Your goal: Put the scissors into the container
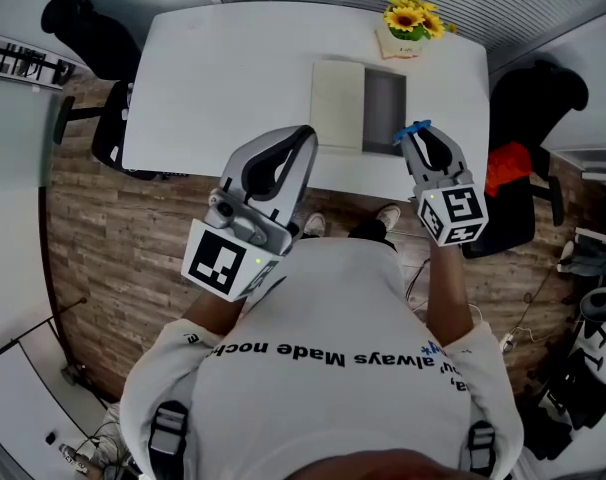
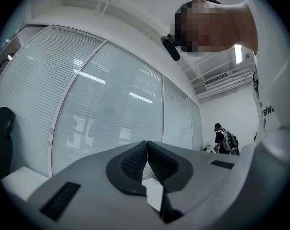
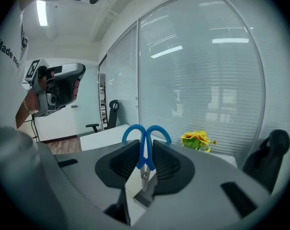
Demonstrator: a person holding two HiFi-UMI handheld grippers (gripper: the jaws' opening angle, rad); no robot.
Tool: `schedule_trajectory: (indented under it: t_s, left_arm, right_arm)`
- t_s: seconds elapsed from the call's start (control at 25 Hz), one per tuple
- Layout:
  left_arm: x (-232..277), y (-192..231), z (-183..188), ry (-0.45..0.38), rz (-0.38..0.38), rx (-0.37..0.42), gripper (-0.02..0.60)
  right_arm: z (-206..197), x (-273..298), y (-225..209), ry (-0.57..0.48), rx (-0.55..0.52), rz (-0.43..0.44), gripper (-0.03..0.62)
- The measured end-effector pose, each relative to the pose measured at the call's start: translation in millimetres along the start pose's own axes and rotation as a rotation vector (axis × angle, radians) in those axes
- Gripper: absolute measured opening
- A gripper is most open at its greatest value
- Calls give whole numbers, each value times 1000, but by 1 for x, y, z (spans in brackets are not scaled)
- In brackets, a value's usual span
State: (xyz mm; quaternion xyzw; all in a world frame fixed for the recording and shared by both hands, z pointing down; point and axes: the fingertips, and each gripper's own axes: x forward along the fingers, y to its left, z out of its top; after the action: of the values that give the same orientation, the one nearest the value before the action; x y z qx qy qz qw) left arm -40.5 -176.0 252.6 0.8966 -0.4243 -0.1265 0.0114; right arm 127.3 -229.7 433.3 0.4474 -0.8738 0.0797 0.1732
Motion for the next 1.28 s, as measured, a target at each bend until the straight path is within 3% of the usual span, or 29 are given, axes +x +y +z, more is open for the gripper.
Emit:
schedule_trajectory:
  t_s: [1.28]
  left_arm:
    - [-5, 1, -2, 14, 30, 3, 20]
  right_arm:
    - [-95, 83, -26, 270, -27, 48, 95]
